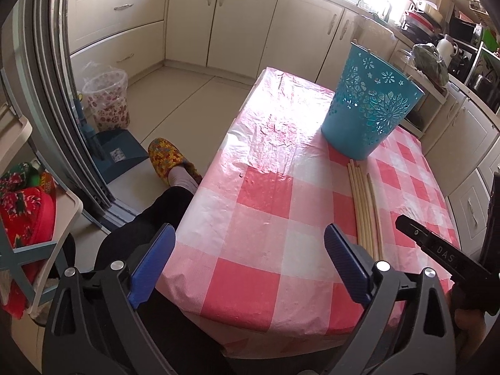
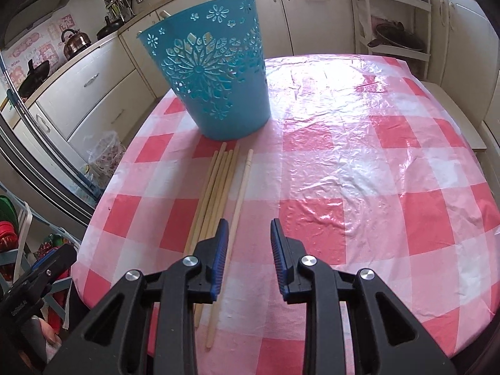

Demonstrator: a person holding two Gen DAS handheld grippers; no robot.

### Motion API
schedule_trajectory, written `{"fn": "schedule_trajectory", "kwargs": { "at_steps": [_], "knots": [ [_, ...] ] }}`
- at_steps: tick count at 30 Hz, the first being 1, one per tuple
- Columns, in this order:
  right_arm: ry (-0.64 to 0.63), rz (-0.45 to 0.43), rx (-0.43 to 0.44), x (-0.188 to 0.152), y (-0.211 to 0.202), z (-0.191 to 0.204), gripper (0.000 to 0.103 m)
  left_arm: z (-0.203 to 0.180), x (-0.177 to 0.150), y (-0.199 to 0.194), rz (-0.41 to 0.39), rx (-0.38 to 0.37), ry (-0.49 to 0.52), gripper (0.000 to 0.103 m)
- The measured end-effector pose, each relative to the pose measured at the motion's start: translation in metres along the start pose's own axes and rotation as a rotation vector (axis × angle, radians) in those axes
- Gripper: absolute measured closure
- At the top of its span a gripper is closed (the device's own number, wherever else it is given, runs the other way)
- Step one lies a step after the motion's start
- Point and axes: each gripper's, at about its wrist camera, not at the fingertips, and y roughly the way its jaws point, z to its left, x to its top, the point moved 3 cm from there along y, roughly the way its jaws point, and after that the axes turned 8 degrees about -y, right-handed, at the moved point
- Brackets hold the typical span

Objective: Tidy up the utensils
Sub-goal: 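Bring both open grippers back down beside the wooden sticks on the table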

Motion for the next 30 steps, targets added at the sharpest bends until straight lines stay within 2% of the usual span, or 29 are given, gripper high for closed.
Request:
{"fn": "schedule_trajectory", "kwargs": {
  "at_steps": [14, 30],
  "knots": [
    [0.020, 0.000, -0.023, -0.008, 0.000, -0.008, 0.073, -0.009, -0.013, 0.002, 0.027, 0.006, 0.039, 0.010],
    [0.009, 0.005, -0.013, 0.000, 0.016, -0.006, 0.073, -0.013, -0.025, 0.028, 0.088, 0.022, 0.050, 0.010]
  ]
}}
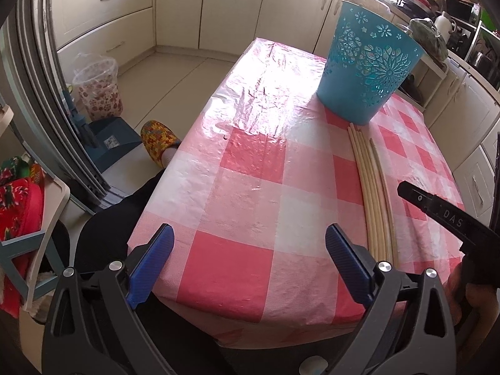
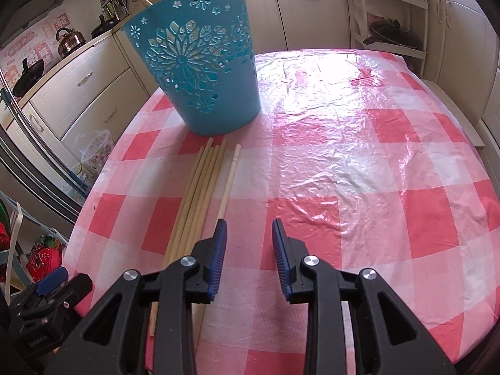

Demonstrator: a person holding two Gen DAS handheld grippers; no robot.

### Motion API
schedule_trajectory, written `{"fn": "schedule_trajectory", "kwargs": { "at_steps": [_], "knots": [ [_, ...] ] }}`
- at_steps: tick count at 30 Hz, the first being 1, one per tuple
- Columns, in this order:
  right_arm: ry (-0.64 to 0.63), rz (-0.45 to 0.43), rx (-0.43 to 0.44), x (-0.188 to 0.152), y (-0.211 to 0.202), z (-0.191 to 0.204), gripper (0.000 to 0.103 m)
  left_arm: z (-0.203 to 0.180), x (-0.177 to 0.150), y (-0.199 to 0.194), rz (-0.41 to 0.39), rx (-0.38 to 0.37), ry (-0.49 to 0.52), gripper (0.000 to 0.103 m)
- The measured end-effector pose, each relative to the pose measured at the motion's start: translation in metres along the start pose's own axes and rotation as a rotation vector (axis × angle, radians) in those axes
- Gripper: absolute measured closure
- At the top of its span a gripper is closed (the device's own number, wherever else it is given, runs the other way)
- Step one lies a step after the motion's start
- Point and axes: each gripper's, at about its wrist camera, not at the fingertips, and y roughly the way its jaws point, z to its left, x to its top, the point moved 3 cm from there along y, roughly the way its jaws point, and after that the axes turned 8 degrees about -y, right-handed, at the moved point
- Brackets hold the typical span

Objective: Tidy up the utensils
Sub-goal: 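Bring both open grippers back down beside the wooden sticks on the table, then close the right gripper on a loose stick while the left gripper approaches another stick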

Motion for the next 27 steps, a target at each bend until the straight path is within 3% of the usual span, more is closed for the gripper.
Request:
{"fn": "schedule_trajectory", "kwargs": {
  "at_steps": [11, 15, 19, 27],
  "knots": [
    [-0.098, 0.016, -0.059, 0.018, 0.026, 0.021, 0.078, -0.009, 0.007, 0.004, 0.009, -0.006, 0.006, 0.009],
    [-0.147, 0.026, -0.080, 0.021, 0.029, 0.020, 0.095, -0.025, 0.021, 0.007, 0.002, -0.024, 0.020, 0.009],
    [-0.174, 0.020, -0.095, 0.016, 0.023, 0.004, 0.096, -0.054, 0.036, 0.019, 0.010, -0.045, 0.065, 0.009],
    [-0.096, -0.014, 0.010, 0.013, 0.018, -0.030, 0.097, -0.094, 0.058, 0.065, 0.057, -0.025, 0.110, 0.009]
  ]
}}
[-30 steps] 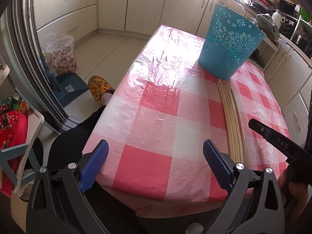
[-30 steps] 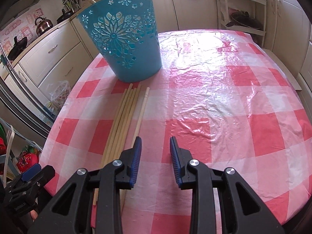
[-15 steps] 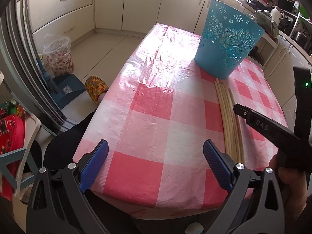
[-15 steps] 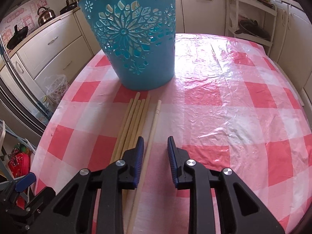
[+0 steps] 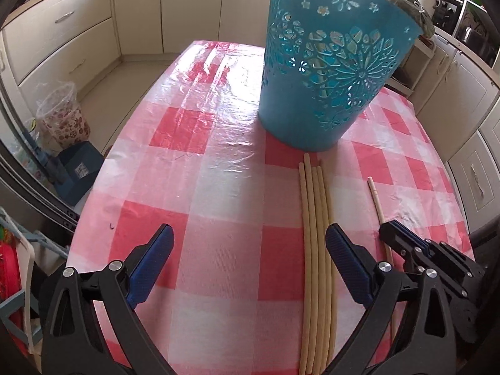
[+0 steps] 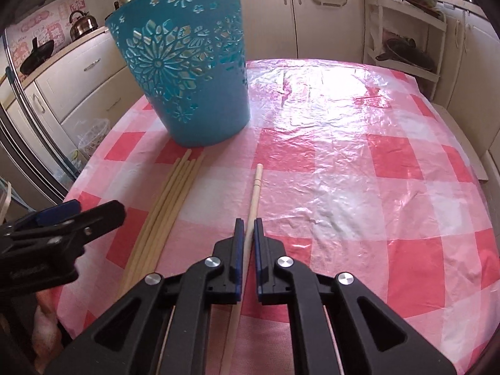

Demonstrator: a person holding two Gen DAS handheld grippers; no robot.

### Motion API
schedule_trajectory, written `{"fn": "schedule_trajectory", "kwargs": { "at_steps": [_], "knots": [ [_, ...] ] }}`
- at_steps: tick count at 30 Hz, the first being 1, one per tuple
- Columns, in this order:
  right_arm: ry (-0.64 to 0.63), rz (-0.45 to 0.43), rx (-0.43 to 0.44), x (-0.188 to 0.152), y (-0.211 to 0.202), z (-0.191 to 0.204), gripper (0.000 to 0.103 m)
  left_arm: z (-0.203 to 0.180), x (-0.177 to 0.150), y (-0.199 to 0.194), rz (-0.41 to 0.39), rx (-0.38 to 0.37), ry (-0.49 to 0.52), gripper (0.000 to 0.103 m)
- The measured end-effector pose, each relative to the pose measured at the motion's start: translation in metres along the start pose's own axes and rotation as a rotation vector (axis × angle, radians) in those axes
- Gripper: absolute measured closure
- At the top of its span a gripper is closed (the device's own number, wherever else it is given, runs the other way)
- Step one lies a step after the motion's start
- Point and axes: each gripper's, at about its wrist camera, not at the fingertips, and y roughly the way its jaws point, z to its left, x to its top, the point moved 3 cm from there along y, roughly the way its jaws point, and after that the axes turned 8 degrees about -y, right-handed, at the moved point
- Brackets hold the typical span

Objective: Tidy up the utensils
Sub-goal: 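Close the right gripper on a loose stick while the left gripper approaches another stick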

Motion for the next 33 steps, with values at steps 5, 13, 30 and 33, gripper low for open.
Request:
{"fn": "schedule_trajectory", "kwargs": {
  "at_steps": [5, 13, 30, 33],
  "knots": [
    [0.032, -0.004, 0.044, 0.002, 0.002, -0.004, 0.096, -0.006, 0.008, 0.017, 0.009, 0.048, 0.023, 0.009],
    [0.048, -0.002, 0.091, 0.002, 0.000, -0.005, 0.091, -0.013, 0.014, 0.026, -0.002, 0.101, 0.077, 0.009],
    [-0.074, 0.032, 0.013, 0.019, 0.015, 0.009, 0.095, -0.035, 0.018, 0.026, -0.023, 0.065, 0.188, 0.073],
    [-0.069, 0.029, 0.034, 0.018, 0.015, 0.006, 0.096, -0.036, 0.015, 0.024, -0.005, 0.034, 0.189, 0.094]
  ]
}}
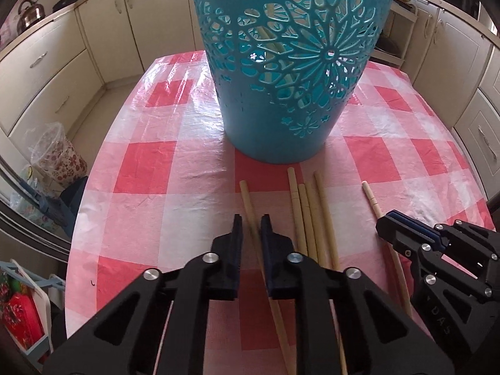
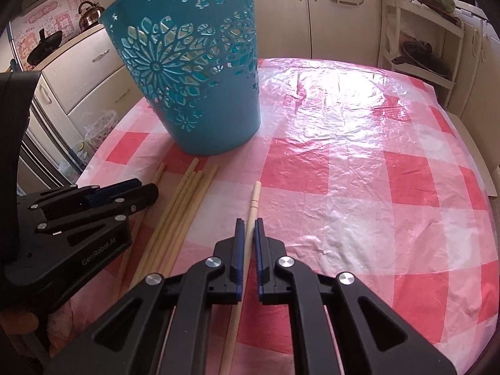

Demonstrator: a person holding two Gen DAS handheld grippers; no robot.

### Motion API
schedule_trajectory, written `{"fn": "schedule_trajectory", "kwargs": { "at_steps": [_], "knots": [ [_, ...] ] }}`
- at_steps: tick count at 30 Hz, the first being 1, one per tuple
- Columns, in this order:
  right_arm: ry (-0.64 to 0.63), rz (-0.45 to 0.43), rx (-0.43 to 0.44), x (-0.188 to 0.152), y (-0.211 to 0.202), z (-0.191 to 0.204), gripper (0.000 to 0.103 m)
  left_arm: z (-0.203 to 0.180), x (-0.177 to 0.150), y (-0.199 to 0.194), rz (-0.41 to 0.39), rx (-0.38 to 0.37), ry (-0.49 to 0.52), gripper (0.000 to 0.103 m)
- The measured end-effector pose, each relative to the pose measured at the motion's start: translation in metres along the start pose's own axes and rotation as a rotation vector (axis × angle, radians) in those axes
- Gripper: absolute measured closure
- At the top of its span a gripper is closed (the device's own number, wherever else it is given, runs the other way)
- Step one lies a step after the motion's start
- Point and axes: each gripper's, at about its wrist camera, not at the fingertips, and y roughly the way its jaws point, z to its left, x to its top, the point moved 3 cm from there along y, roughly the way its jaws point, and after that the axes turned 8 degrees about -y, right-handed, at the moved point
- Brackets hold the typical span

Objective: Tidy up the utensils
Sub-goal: 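Close the right gripper on a loose stick while the left gripper approaches another stick, then close the left gripper on a wooden stick beside the bundle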

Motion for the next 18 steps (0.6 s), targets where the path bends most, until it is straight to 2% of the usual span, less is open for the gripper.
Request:
{"fn": "schedule_trajectory", "kwargs": {
  "at_steps": [2, 4, 5, 7, 8, 11, 18],
  "knots": [
    [0.017, -0.006, 0.013, -0.001, -0.001, -0.003, 0.096, 0.001, -0.001, -0.001, 0.015, -0.008, 0.003, 0.094],
    [0.024, -0.008, 0.019, -0.001, -0.001, -0.005, 0.096, -0.002, 0.000, 0.000, 0.035, 0.020, 0.043, 0.091],
    [0.025, -0.009, 0.021, -0.001, -0.001, -0.005, 0.096, -0.003, 0.001, 0.001, 0.039, 0.049, 0.052, 0.082],
    [0.032, -0.011, 0.028, -0.002, -0.001, -0.006, 0.096, -0.002, 0.004, 0.003, 0.041, 0.065, 0.042, 0.078],
    [0.038, -0.012, 0.034, -0.002, -0.001, -0.007, 0.096, -0.002, 0.005, 0.003, 0.039, 0.061, 0.041, 0.079],
    [0.045, -0.015, 0.042, -0.002, -0.001, -0.010, 0.096, -0.007, 0.003, 0.003, 0.040, 0.036, 0.062, 0.097],
    [0.039, -0.019, 0.036, -0.003, -0.002, -0.009, 0.096, -0.014, -0.007, -0.009, 0.024, 0.025, 0.082, 0.098]
  ]
}}
